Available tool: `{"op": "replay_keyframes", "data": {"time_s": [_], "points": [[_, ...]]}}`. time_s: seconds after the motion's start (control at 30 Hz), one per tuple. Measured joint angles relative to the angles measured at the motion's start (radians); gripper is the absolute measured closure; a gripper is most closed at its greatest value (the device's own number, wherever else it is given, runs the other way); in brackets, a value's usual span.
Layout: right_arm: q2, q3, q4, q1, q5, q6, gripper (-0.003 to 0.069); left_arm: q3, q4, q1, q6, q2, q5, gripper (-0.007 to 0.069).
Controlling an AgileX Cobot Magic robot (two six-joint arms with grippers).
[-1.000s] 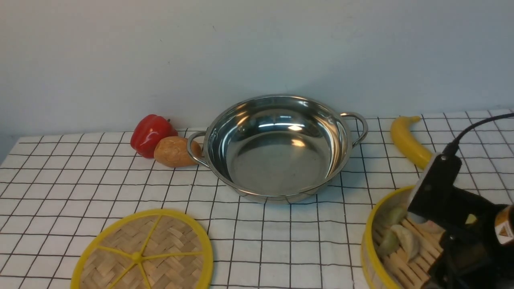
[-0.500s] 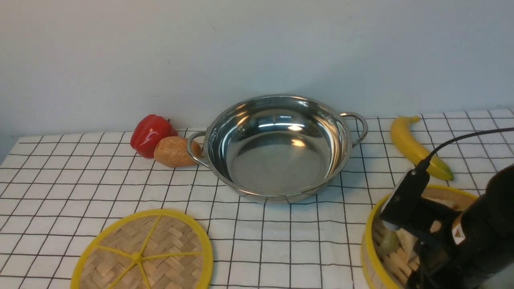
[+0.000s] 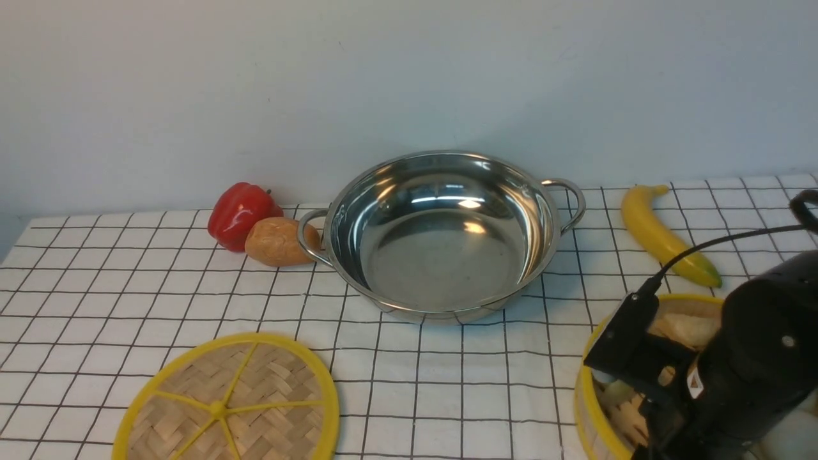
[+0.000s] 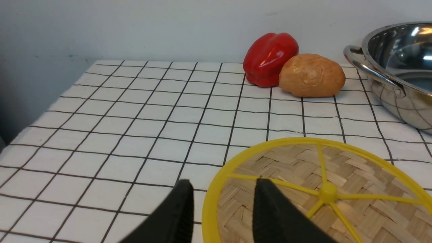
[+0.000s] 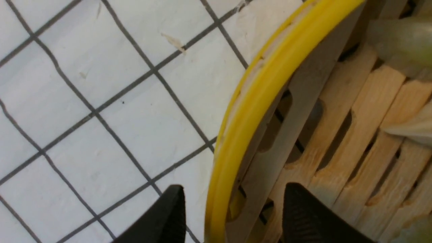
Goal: Place the steamer in the pot on the white tablecloth, and put the lid on the steamer.
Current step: 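Reach for and grasp the rim of the bamboo steamer holding the buns with the right gripper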
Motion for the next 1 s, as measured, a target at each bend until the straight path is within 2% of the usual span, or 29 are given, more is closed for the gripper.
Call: {"op": "replay_keyframes", "data": {"time_s": [0.17,0.37,0.47,0.6,1.0], "points": [[0.026,0.0,0.0,0.0,0.0,0.005,0.0269,0.0,0.0,0.0,0.0,0.0,0.0,0.0382],[0.038,0.0,0.002,0.0,-0.001,0.017,0.036,0.0,0.0,0.0,0.0,0.0,0.0,0.0382],[0.04,0.0,0.002,0.0,-0.002,0.018,0.0436,0.0,0.0,0.0,0.0,0.0,0.0,0.0382],[0.041,0.0,0.016,0.0,0.0,0.017,0.0597,0.0,0.0,0.0,0.0,0.0,0.0,0.0382],[0.032,0.0,0.002,0.0,0.017,0.006,0.0601,0.0,0.0,0.0,0.0,0.0,0.0,0.0382]]}}
